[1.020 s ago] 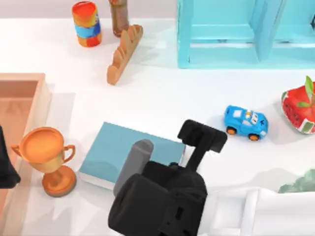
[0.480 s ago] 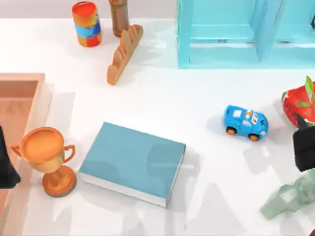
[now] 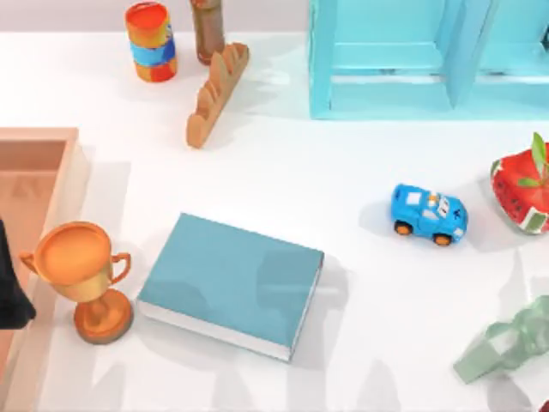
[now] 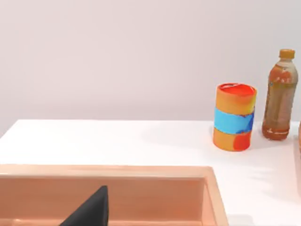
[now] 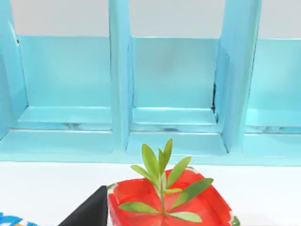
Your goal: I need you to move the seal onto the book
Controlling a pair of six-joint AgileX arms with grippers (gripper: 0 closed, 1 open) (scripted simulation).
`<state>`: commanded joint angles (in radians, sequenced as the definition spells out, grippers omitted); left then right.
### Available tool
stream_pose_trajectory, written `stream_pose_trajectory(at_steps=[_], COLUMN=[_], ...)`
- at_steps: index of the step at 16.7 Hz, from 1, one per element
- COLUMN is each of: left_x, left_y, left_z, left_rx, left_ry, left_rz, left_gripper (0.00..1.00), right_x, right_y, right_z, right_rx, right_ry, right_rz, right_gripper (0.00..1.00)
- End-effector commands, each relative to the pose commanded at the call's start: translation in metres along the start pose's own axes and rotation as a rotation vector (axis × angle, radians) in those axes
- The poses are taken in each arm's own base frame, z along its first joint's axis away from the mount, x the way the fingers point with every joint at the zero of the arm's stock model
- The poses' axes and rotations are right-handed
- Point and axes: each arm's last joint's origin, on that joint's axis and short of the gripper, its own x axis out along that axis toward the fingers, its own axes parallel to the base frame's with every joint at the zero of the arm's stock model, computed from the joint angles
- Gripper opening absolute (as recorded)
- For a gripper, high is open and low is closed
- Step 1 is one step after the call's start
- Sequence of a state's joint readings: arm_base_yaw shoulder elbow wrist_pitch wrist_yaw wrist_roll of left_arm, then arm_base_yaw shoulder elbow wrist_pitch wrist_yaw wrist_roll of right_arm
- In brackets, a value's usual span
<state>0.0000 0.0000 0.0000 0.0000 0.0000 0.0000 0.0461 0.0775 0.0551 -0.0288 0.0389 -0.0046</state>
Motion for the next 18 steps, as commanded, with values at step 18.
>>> stream_pose_trajectory(at_steps=[18], left_x=[0.021], left_y=[0.009], left_z=[0.068], left_rx=[0.05], left_ry=[0.441], left_rz=[0.038], left_gripper=[1.0], right_x=[-0.001], right_y=[-0.004], right_z=[-0.01], right_rx=[0.007], right_ry=[-0.051], right_rz=[-0.007], right_gripper=[1.0])
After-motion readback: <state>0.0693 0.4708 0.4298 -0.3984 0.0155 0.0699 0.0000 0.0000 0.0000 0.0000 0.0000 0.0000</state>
